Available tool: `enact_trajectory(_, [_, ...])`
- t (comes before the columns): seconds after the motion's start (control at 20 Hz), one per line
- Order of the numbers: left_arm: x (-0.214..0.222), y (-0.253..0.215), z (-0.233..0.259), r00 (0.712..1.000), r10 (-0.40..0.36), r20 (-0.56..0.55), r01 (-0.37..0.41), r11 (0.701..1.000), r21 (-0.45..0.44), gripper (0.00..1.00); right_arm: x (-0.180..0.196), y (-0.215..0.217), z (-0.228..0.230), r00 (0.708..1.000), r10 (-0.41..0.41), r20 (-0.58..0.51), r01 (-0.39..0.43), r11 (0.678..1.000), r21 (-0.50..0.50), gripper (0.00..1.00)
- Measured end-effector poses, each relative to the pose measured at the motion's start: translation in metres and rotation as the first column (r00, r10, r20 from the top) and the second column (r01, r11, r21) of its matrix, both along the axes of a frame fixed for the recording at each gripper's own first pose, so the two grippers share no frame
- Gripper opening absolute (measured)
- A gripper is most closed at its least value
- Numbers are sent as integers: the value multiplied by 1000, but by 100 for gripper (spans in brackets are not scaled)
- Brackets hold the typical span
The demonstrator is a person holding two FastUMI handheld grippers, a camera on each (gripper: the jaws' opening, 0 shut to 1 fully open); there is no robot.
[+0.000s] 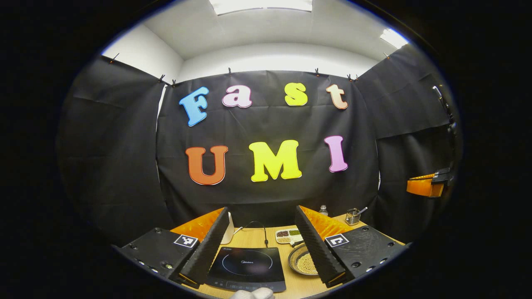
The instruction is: First push the handle of the pot to place it horizontally, then grasp the pot with both hands and set it on the induction cooktop.
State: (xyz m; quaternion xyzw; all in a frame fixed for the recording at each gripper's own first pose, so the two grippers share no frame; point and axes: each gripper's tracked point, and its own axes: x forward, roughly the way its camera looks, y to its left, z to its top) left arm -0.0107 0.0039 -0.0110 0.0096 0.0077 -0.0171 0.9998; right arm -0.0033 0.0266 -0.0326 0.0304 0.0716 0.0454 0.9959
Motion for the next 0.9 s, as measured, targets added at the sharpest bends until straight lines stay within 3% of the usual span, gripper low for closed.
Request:
enact_trajectory(0.05, [0,-1,0,1000,-1,0,1,1000,-3,95,2,2,-8,1000,8,-21,-8,1000,5,4])
enact_trajectory(0.25, [-1,-9,-6,1000,-10,-4,10,1000,-16,95,7,12,-54,991,46,-127,-45,999,9,0])
enact_trajectory(0.45, [-2,-10,-9,1000,3,-7,-3,1000,-13,95,7,29,-115,966,96,-242,-104,994,-23,4])
enact_trajectory(0.9, [-5,-1,-10,999,33,-17,-33,999,-7,95,0,82,-258,836,207,-509,-237,972,7,4])
